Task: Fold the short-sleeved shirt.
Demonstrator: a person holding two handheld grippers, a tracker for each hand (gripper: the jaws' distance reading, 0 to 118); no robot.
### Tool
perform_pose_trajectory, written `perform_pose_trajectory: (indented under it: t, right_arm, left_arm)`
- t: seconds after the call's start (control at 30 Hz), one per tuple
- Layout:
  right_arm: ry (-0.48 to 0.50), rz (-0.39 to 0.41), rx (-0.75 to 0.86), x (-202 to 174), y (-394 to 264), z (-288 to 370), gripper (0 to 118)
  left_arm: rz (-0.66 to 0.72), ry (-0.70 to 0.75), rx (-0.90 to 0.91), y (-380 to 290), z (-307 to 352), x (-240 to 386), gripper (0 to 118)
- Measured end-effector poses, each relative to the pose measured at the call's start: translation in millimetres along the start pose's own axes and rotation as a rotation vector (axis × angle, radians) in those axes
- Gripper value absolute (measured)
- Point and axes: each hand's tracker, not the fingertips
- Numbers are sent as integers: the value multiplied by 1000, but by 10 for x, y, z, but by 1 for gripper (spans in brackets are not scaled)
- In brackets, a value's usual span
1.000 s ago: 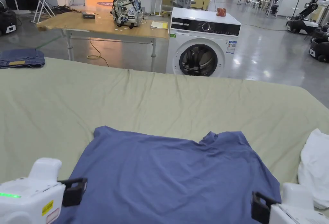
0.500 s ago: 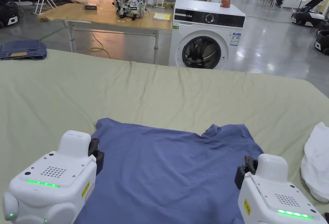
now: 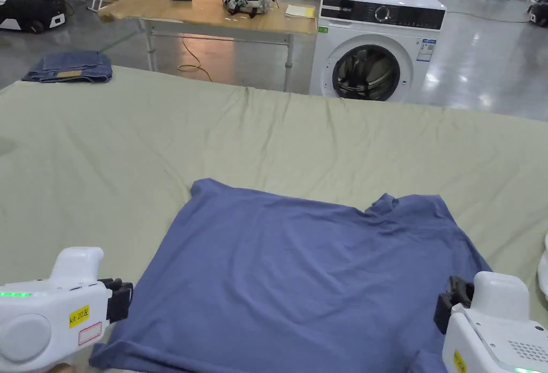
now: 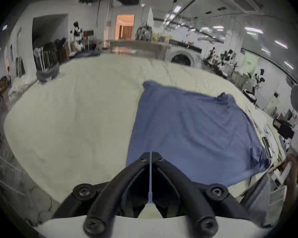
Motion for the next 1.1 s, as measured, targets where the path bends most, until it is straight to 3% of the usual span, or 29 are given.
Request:
perform_pose_trajectory:
  t: [0.03,0.07,0.1,0.13,0.17,0.37,0.5,0.63,0.67,0.73,1.1]
  right_arm:
    - [-1,4,-10,-7,-20,-12,0]
    - [0,7,-19,-16,-36,-21,0]
    - [3,9,-26,-23,-53,-29,0]
    - [4,13,-33,-32,-69,-37,0]
    - [4,19,-41,-43,-82,-43,0]
    - [11,40,-71,-58,-163,-38,0]
    - [10,52,-83,-46,-216,-26,0]
    - [11,45,-97,-22,-257,-17,0]
    - [11,43,-103,-19,-263,-17,0]
    - [12,38,-110,0,-287,-2,0]
    - [-18,48,-235,315,-307,57,0]
  left_arm:
    - [17,-10,-62,-10,-72,-66,2]
    - [42,-3,-98,-30,-123,-117,13]
    - [53,6,-128,-57,-164,-124,30]
    - [53,16,-145,-89,-198,-120,54]
    - [44,33,-157,-109,-238,-116,66]
    - [29,194,-296,-287,-560,-156,73]
    - [-32,192,-263,-309,-488,-34,68]
    - [-66,147,-285,-298,-468,16,23]
    - [-67,139,-282,-300,-462,33,23]
    - [-76,101,-285,-311,-492,74,11]
    - [-85,113,-257,-381,-454,93,6]
